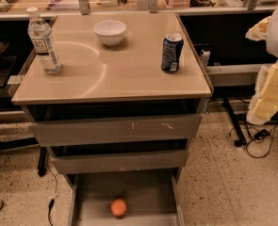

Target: Pick orange from bottom drawer and place on counter

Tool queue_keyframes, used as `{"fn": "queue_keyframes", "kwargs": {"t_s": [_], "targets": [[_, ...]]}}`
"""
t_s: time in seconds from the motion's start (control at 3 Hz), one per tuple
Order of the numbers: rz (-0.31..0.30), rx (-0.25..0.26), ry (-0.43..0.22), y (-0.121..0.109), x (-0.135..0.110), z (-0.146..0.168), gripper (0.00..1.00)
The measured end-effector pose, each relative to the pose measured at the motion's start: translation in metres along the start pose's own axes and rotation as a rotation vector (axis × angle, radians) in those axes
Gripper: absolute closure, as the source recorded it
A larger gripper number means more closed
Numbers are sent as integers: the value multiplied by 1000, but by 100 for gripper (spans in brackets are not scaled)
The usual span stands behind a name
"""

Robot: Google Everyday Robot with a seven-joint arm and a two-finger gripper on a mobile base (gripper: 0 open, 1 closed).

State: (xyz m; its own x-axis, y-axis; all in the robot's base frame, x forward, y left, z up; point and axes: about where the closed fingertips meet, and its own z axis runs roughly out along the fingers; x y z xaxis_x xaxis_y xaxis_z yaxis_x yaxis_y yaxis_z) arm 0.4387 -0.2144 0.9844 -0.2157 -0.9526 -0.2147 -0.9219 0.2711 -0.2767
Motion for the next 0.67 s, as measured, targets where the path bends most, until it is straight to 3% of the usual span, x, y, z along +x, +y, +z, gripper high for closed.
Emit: {"fn": "queue_keyframes", "kwargs": {"t_s": [0.67], "targets": [[-4,-9,-18,9,-1,18,0]]}}
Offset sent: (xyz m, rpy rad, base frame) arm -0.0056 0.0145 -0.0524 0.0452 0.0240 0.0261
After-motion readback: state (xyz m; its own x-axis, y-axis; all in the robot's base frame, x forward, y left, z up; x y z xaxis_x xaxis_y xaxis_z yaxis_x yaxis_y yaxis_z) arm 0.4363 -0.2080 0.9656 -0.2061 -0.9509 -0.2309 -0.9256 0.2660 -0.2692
